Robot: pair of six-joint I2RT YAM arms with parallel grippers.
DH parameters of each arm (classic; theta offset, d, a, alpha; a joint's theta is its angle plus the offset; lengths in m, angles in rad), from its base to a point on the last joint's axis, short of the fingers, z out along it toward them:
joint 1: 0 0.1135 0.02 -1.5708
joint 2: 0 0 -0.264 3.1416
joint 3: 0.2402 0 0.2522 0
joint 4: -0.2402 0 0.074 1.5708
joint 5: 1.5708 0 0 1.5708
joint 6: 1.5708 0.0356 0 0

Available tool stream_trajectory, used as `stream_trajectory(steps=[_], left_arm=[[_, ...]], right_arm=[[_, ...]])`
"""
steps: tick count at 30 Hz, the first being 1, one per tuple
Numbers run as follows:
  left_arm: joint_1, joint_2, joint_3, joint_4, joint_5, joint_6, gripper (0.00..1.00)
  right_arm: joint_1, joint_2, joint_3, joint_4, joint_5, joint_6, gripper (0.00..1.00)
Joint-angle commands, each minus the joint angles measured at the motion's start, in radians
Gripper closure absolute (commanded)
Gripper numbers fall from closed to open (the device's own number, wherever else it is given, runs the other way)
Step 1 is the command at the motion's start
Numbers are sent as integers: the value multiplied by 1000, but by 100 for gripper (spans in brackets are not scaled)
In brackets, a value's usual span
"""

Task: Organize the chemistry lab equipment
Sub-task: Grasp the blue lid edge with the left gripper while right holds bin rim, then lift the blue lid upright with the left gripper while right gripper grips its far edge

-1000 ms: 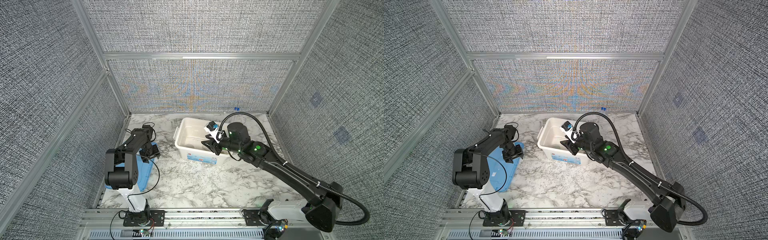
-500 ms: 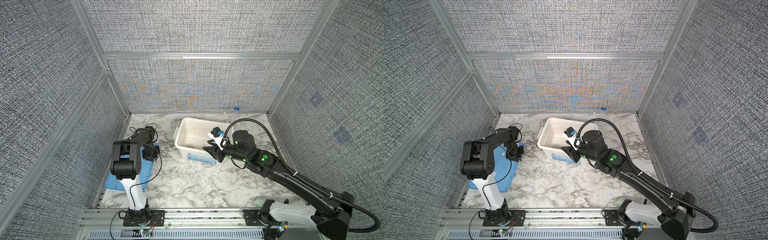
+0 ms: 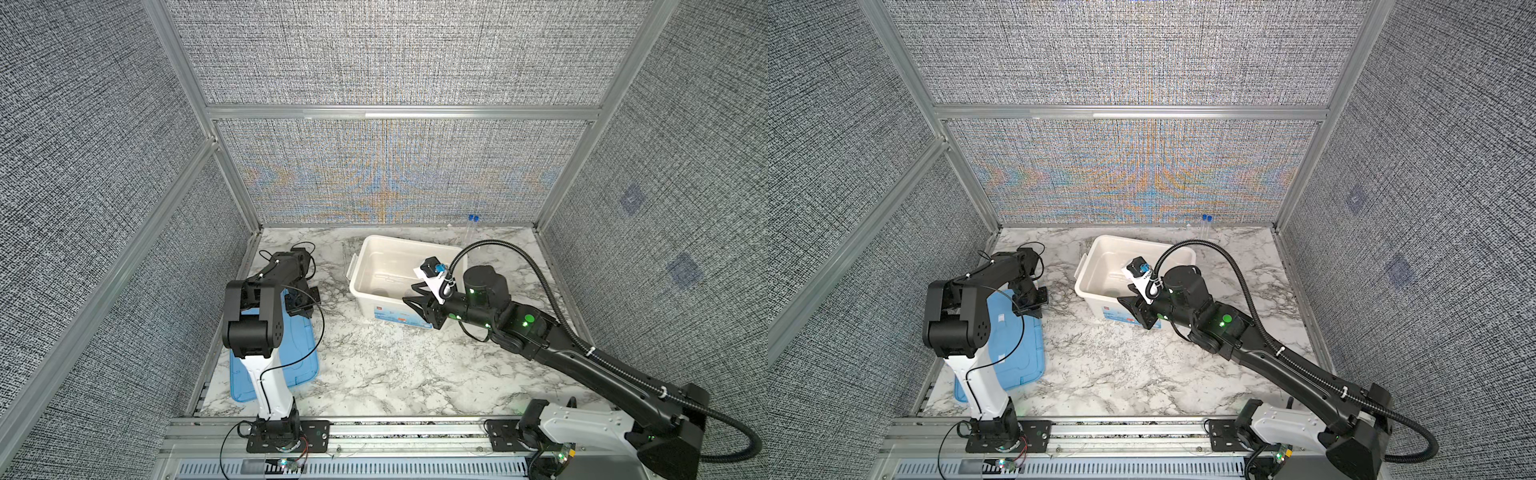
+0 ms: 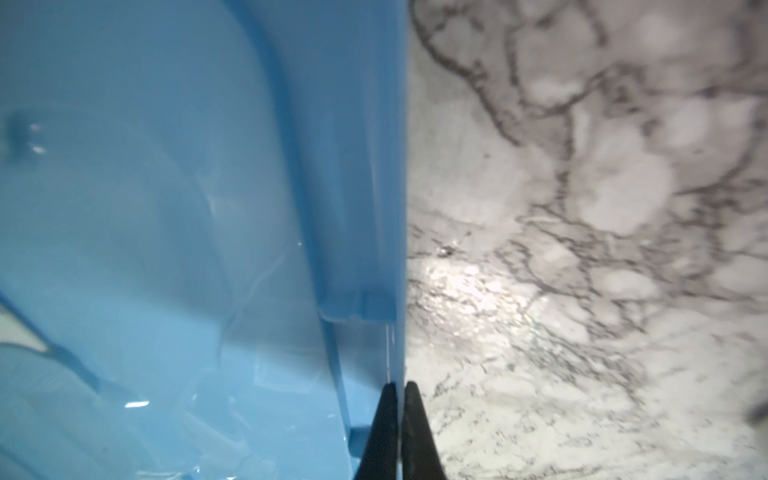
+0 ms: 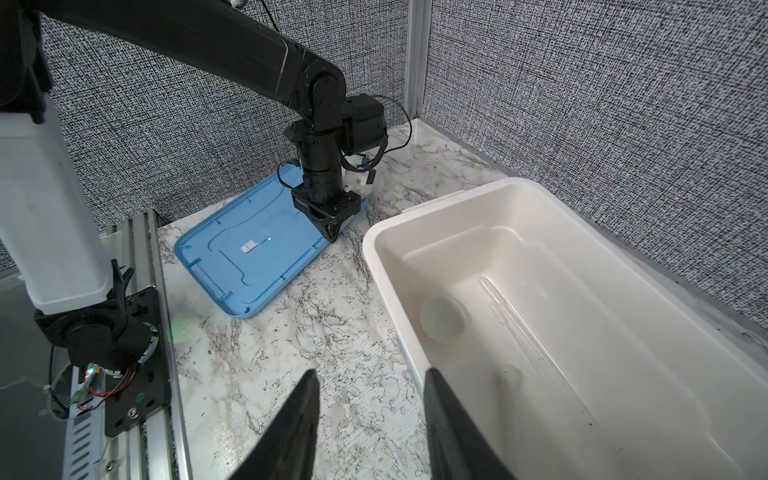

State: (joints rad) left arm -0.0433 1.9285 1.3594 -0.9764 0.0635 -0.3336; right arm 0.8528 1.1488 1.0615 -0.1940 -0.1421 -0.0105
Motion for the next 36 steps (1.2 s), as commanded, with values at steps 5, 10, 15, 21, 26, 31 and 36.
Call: stream_trajectory(steps=[5, 10, 15, 21, 26, 31, 36], left_arm=[[2, -169, 7, -55, 129, -56, 100], [1, -345, 12, -60, 237, -112, 100], [2, -496, 62, -77, 310, -153, 100], [1, -651, 53, -2, 435, -217, 100], [1, -787, -7, 117, 452, -311, 100], [1, -836, -4, 146, 463, -358, 100], [2, -857, 12, 152, 485, -392, 100]], right_arm=[[66, 92, 56, -37, -80, 38, 53], [177, 184, 69, 20, -116, 92, 46], [252, 308, 112, 127, -101, 174, 41], [256, 419, 163, 191, -94, 168, 36], [258, 497, 227, 194, -158, 146, 36], [271, 533, 236, 214, -155, 140, 42], [294, 517, 209, 259, -89, 116, 61]])
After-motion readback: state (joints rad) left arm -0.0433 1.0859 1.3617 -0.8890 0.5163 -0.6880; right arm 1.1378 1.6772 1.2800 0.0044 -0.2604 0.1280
